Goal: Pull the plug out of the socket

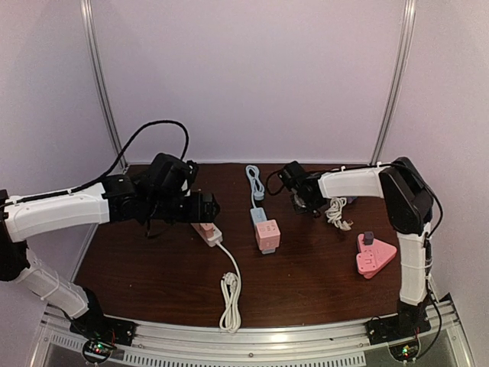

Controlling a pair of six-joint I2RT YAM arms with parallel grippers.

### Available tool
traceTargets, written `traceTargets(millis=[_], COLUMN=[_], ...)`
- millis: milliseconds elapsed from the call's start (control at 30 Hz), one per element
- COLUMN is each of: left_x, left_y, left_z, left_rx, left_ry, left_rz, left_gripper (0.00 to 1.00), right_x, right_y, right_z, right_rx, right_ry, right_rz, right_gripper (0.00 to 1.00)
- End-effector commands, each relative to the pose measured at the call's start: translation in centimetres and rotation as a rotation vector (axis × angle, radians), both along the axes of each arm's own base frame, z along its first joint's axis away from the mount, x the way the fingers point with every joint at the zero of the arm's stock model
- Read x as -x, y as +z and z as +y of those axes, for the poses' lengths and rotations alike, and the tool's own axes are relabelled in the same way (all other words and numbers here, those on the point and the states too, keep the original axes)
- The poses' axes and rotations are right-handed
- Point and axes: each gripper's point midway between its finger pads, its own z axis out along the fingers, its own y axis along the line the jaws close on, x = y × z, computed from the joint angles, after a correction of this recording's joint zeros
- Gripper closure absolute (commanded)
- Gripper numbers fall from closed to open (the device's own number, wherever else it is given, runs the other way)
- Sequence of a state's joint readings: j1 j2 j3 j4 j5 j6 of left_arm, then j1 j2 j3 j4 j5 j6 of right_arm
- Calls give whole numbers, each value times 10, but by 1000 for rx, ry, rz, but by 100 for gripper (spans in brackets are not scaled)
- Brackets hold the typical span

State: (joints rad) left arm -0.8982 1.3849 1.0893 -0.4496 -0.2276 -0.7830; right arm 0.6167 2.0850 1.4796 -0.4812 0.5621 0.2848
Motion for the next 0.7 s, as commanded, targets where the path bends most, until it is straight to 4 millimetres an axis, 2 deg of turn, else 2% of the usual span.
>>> traceTargets(millis=[0, 367, 667], left_x=[-1, 0, 0], left_y=[9, 10, 6], left_z=[7, 3, 0], left_rx=[-1, 4, 7], left_ry=[4, -15, -19], left_rz=[-24, -20, -13], left_gripper=[14, 13, 10], right_x=[-10, -12, -6], right_y=[6, -13, -12], right_z=[-5, 10, 31], right_rx=[73, 8, -133], right_ry=[-8, 25, 69], right_rz=[-21, 31, 70], right_gripper=[92, 87, 73])
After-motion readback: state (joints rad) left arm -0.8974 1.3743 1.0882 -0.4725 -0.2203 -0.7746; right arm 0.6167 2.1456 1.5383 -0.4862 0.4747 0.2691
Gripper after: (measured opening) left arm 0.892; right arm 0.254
